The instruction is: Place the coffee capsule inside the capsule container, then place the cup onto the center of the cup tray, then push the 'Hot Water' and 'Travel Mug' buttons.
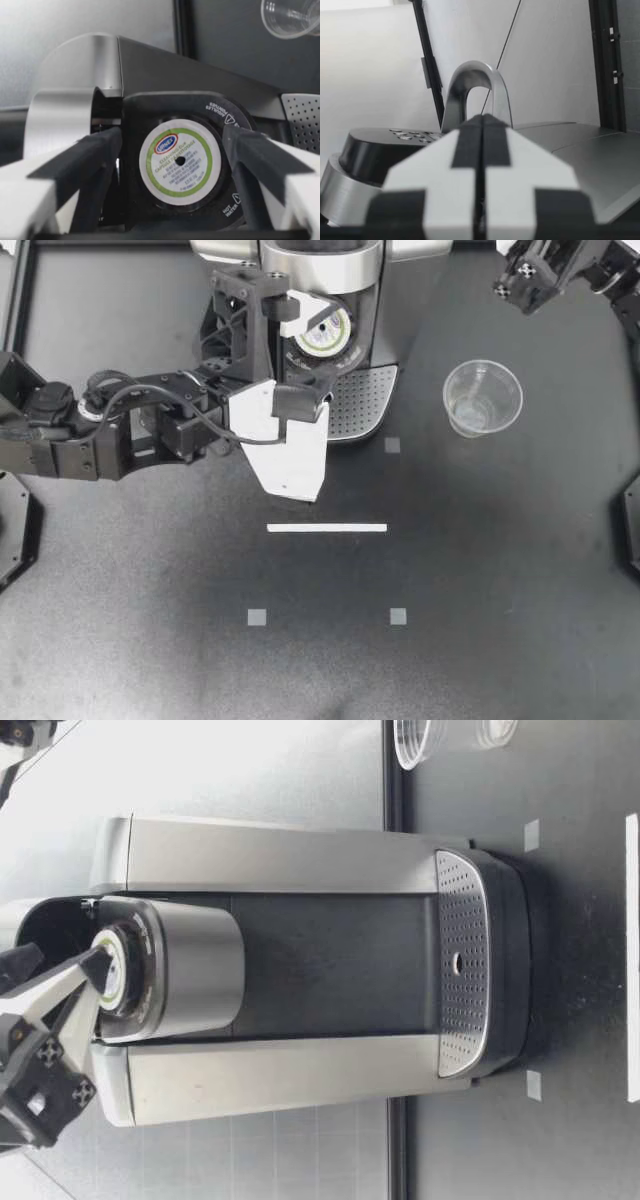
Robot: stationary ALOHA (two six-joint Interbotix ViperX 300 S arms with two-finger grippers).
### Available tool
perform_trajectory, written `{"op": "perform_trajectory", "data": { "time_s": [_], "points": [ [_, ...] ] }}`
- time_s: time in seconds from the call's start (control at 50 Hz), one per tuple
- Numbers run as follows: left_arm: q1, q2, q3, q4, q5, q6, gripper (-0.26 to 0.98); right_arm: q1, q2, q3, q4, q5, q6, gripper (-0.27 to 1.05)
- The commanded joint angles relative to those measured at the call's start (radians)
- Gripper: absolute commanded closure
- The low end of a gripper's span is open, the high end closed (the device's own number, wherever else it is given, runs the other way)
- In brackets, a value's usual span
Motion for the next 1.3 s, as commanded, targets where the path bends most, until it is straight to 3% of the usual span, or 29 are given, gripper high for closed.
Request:
{"op": "perform_trajectory", "data": {
  "time_s": [0.0,0.28,0.52,0.78,1.04,1.28],
  "points": [
    [0.005,-0.021,-0.011,0.006,0.0,-0.005,-0.04,-0.006,-0.005,-0.012,-0.002,-0.011,0.0,0.72],
    [-0.043,-0.061,0.018,-0.002,-0.025,-0.08,-0.04,-0.017,0.008,-0.066,0.006,0.06,0.009,0.72],
    [-0.052,-0.215,0.236,0.009,-0.23,-0.434,-0.04,-0.089,0.058,-0.235,0.005,0.365,0.006,0.72],
    [-0.048,-0.357,0.431,0.018,-0.417,-0.698,0.01,-0.11,0.169,-0.367,-0.006,0.465,0.003,0.72],
    [-0.044,-0.449,0.557,0.018,-0.517,-0.807,0.21,-0.084,0.233,-0.42,-0.009,0.465,0.006,0.72],
    [-0.043,-0.5,0.598,0.017,-0.532,-0.818,0.23,-0.029,0.213,-0.426,-0.015,0.463,0.006,0.72]
  ]
}}
